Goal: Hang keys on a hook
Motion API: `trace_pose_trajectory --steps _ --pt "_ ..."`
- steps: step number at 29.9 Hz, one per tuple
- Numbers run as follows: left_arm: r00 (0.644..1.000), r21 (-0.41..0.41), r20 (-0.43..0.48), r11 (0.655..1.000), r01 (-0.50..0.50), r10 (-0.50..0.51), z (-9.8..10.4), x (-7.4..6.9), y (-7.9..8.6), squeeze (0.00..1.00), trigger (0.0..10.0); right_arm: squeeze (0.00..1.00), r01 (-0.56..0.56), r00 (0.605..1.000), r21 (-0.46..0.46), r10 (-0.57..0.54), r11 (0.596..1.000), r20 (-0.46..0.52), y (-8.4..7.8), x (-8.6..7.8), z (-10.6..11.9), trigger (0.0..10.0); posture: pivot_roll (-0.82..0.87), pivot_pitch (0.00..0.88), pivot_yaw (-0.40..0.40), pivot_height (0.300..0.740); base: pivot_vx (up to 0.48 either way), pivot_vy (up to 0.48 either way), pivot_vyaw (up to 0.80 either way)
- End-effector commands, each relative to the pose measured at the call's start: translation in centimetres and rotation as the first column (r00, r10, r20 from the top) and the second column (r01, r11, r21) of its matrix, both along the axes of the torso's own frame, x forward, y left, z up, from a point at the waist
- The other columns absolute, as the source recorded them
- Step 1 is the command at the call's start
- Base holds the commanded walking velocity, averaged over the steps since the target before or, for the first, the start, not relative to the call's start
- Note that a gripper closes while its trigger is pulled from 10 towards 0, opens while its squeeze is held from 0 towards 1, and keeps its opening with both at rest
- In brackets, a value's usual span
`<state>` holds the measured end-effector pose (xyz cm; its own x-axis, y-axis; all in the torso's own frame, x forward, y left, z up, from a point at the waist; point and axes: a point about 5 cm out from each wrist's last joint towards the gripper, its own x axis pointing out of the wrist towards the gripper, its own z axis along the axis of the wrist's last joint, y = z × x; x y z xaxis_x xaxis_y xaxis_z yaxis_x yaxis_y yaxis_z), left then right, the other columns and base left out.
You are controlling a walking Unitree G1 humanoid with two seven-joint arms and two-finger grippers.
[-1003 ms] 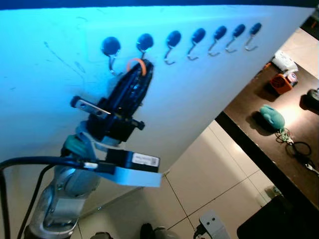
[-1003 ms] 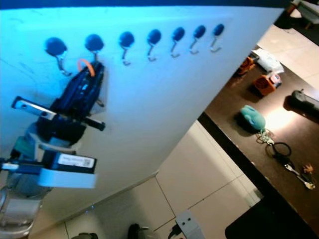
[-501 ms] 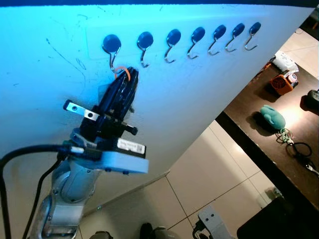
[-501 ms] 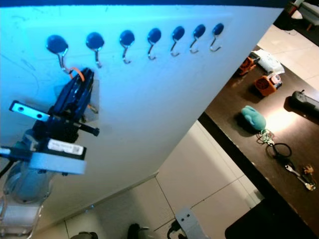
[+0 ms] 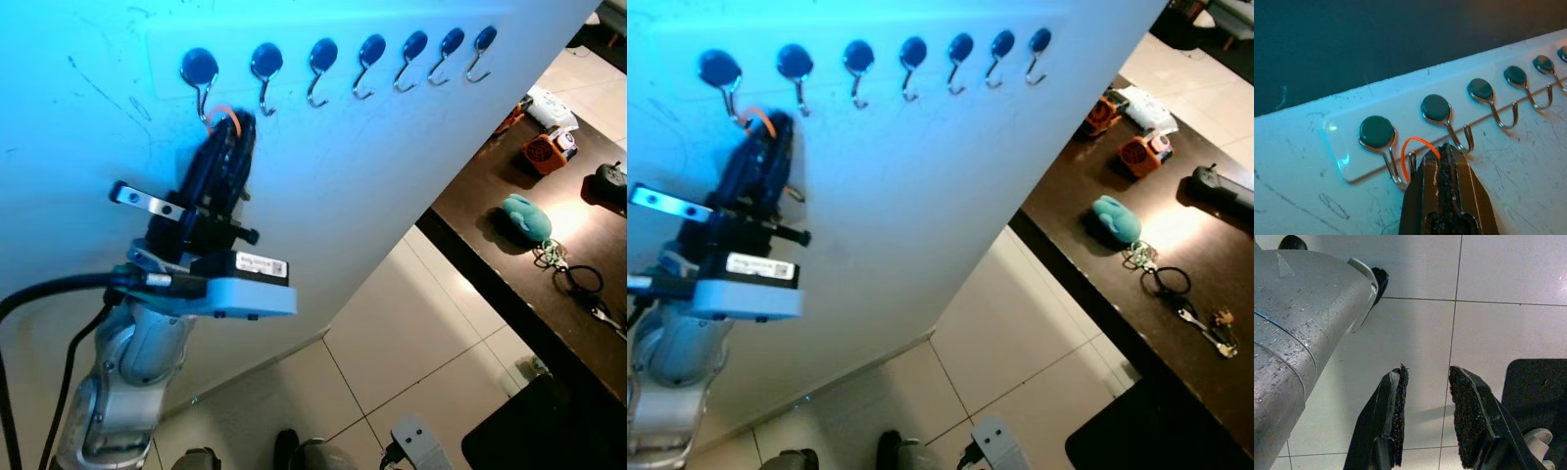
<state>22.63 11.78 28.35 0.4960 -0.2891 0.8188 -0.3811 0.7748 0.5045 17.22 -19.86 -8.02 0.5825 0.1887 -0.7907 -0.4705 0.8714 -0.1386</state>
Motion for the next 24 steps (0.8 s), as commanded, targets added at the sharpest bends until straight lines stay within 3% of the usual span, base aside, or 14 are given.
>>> trace_pose_trajectory --steps 1,8,12,19,20,21,23,24 --pt "0.999 -0.023 0.036 1.0 -0.02 0.021 0.4 -0.3 0.2 0.0 10.0 0.0 0.001 1.0 -0.016 -0.002 1.0 -0.031 -0.5 -0.7 -0.3 10.0 0.02 0.158 -0.149 0.74 0.0 0.0 0.0" --pt "0.997 0.013 0.07 1.0 -0.028 0.027 0.5 -0.7 -0.2 0.0 10.0 0.0 -0.003 1.0 -0.015 0.002 1.0 -0.027 -0.4 -0.5 -0.2 10.0 0.02 0.158 -0.149 0.74 0.0 0.0 0.0" --pt "0.999 -0.014 0.033 0.999 -0.037 0.038 0.0 -0.5 0.1 0.0 10.0 0.0 -0.002 1.0 -0.014 0.002 1.0 -0.027 -0.3 -0.5 -0.2 10.0 0.01 0.159 -0.145 0.74 0.0 0.0 0.0" --pt "0.999 0.038 -0.001 0.999 -0.032 0.032 -1.2 -0.4 -0.1 0.0 10.0 0.0 0.001 1.0 -0.015 -0.001 1.0 -0.03 -0.4 -0.7 -0.3 10.0 0.01 0.158 -0.144 0.74 0.0 0.0 0.0" --pt "0.998 0.106 -0.056 0.994 -0.014 0.02 -2.9 -0.3 0.0 0.0 10.0 0.0 0.002 1.0 -0.015 -0.002 1.0 -0.031 -0.4 -0.8 -0.3 10.0 0.01 0.159 -0.139 0.74 0.0 0.0 0.0" --pt "0.998 0.106 -0.056 0.994 -0.014 0.02 -2.9 -0.3 0.0 0.0 10.0 0.0 0.002 1.0 -0.015 -0.002 1.0 -0.031 -0.4 -0.8 -0.3 10.0 0.01 0.159 -0.139 0.74 0.0 0.0 0.0" --pt "0.987 0.265 -0.162 0.964 0.021 0.023 -7.3 -0.8 0.8 0.0 10.0 0.0 0.003 0.999 -0.014 -0.004 1.0 -0.033 -0.3 -0.9 -0.4 10.0 0.01 0.16 -0.133 0.74 0.0 0.0 0.0" --pt "0.987 0.265 -0.162 0.964 0.021 0.023 -7.3 -0.8 0.8 0.0 10.0 0.0 0.003 0.999 -0.014 -0.004 1.0 -0.033 -0.3 -0.9 -0.4 10.0 0.01 0.16 -0.133 0.74 0.0 0.0 0.0"
